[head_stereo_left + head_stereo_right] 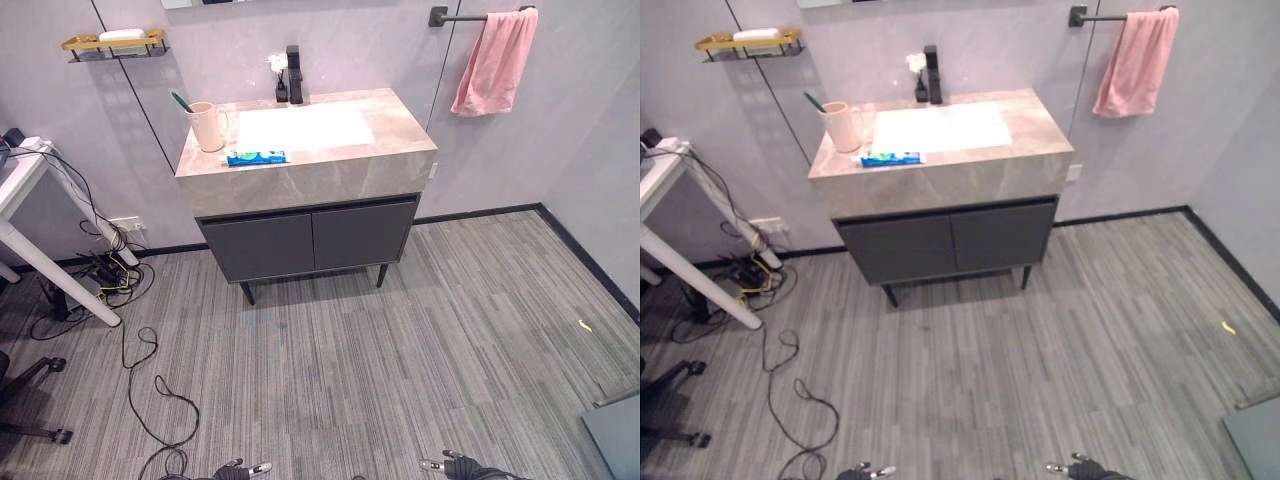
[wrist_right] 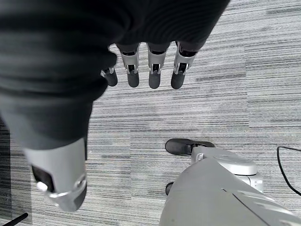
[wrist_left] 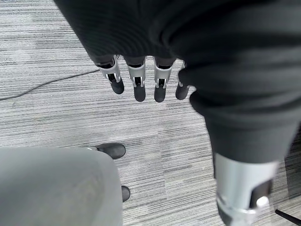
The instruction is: Put brush and paste in cup on sink, flatten towel.
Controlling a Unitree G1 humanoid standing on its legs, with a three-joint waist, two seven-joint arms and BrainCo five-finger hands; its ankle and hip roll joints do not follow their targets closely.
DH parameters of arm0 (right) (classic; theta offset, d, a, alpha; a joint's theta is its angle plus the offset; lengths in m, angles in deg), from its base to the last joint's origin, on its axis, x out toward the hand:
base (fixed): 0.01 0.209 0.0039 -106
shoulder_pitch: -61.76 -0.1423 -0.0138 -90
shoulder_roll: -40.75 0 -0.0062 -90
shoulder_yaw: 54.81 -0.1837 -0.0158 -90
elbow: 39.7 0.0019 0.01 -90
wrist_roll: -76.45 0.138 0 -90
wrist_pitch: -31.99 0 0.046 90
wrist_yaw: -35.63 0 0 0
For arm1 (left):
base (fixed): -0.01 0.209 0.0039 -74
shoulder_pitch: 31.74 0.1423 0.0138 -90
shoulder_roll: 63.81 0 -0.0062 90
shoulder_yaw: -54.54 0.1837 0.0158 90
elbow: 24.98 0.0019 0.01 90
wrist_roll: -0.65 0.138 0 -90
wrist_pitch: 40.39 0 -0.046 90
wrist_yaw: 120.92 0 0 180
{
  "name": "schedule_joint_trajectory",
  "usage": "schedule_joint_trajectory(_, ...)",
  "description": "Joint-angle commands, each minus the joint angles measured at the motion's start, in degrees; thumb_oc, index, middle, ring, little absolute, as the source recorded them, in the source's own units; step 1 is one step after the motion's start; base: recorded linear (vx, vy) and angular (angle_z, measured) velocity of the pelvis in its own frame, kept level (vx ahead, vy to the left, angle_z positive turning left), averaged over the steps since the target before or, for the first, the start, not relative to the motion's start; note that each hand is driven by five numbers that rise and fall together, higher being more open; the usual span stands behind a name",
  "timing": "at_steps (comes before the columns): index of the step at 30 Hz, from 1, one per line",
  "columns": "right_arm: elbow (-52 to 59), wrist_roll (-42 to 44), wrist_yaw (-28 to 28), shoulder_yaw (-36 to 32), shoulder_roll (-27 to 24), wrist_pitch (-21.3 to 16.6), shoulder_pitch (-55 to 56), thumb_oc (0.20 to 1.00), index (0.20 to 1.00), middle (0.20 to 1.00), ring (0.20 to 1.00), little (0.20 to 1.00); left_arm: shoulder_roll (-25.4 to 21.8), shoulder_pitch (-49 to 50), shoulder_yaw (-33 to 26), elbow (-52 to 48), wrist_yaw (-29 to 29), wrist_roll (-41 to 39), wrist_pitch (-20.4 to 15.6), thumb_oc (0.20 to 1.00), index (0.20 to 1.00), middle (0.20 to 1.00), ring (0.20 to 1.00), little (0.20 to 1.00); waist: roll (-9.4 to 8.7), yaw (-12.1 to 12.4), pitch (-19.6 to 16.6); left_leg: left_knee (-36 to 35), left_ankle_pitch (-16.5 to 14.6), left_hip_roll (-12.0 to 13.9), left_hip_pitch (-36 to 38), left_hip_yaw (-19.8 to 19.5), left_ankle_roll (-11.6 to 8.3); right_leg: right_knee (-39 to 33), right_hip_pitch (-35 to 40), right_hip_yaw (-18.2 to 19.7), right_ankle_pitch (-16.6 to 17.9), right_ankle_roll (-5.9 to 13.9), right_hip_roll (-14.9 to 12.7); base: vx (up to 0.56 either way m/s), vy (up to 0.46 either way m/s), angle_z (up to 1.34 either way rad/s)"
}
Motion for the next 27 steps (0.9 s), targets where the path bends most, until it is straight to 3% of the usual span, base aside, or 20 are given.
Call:
schedule_joint_trajectory(1,-2.5,0.3,0.0,-0.6,0.5,-1.9,-1.1,1.000,1.000,1.000,1.000,1.000,0.3,-1.6,-1.6,3.8,-0.6,0.1,-1.5,1.000,1.000,1.000,1.000,1.000,-1.40,-0.1,-3.0,0.0,-1.3,-0.2,0.7,0.1,-2.85,0.7,-0.5,2.9,4.2,4.01,-2.7,0.00,0.000,0.00)
schedule_joint_trajectory(15,-1.4,2.5,0.4,-2.5,0.6,-1.9,0.2,1.000,1.000,1.000,1.000,1.000,0.2,-0.9,-2.3,3.7,-0.5,-0.6,-1.7,1.000,1.000,1.000,1.000,1.000,-2.03,-0.1,-2.8,0.0,-0.4,0.1,1.0,0.0,-2.84,1.3,-0.5,3.4,4.2,3.59,-1.8,-0.01,-0.037,-0.01)
schedule_joint_trajectory(19,8.6,2.3,0.0,-1.7,1.2,-2.7,0.6,1.000,1.000,1.000,1.000,1.000,-1.2,-2.2,-2.7,1.4,-1.5,-0.5,-2.3,1.000,1.000,1.000,1.000,1.000,-2.58,-0.7,-3.0,0.0,-0.5,0.2,1.8,0.6,-2.87,1.8,-0.1,4.1,4.0,3.52,-1.3,0.01,-0.049,-0.06)
schedule_joint_trajectory(27,11.3,0.2,0.0,0.8,0.7,-3.3,-0.2,1.000,1.000,1.000,1.000,1.000,-2.2,-3.1,-2.5,-1.2,-2.0,-1.1,-3.0,1.000,1.000,1.000,1.000,1.000,-3.16,-0.8,-2.3,0.9,-0.6,0.2,2.2,0.7,-2.75,4.6,-1.1,4.2,3.2,3.48,-0.9,0.00,-0.009,-0.05)
